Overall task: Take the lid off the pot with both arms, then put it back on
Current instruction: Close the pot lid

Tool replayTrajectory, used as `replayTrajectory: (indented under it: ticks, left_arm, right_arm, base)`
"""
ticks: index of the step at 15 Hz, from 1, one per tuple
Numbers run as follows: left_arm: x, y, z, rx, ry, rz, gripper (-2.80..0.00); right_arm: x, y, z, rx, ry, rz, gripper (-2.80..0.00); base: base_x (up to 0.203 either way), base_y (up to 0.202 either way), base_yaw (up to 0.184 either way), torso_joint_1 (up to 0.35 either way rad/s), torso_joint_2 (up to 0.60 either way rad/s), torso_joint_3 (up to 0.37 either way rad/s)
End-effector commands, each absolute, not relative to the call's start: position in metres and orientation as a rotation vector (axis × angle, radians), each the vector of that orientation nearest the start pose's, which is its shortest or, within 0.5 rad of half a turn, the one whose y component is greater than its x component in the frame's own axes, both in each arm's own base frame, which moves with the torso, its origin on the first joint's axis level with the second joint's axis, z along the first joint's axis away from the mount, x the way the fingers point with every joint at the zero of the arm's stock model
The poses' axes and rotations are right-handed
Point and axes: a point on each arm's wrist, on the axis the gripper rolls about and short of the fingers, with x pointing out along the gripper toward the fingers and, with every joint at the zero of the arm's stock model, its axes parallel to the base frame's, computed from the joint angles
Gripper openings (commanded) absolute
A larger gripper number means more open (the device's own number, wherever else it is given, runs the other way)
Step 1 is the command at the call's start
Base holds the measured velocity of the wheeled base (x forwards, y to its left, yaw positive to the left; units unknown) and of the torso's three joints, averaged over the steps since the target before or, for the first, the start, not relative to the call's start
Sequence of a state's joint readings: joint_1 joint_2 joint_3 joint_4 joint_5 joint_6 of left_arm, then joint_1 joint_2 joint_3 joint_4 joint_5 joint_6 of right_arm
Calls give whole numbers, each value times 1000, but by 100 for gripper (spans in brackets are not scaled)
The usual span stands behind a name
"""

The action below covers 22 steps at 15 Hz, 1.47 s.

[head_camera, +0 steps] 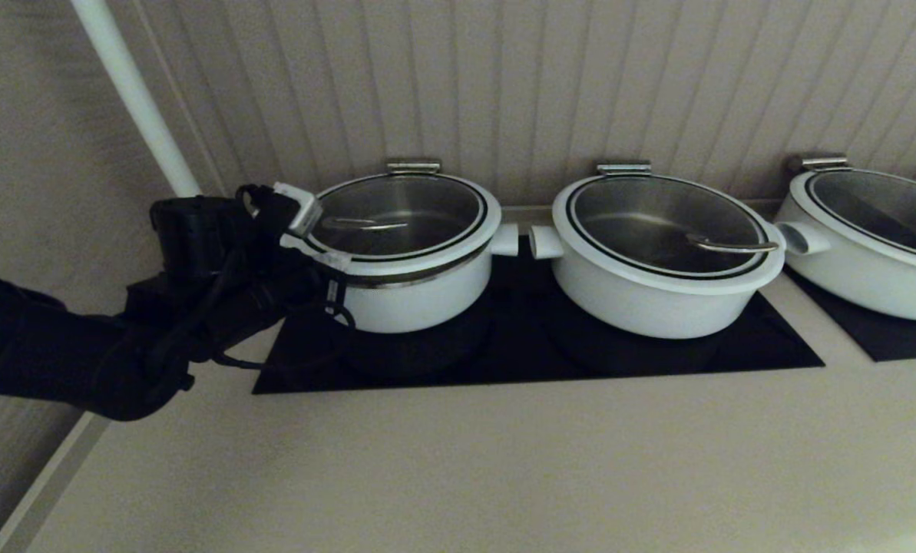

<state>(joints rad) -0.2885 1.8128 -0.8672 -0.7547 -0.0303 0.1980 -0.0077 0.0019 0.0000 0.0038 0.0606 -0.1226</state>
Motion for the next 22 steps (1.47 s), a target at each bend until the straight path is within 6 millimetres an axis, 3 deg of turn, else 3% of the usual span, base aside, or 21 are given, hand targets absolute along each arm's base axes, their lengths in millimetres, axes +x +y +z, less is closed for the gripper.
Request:
replayTrajectory:
  ticks: [1,9,22]
  left_arm:
    - [321,-96,171,221,168,-337,-280]
    - [318,-95,165,226,192,-338,-280]
    - [293,-86,179,225,160,-330,-280]
  right_arm:
    - [-23,2,75,-123,3,54,-280]
    - [-23,2,75,-124,1,54,-280]
    - [-23,2,75,-124,2,54,-280]
  base:
    - [0,0,0,0,0,0]
    - [0,0,0,0,0,0]
    - [0,0,0,0,0,0]
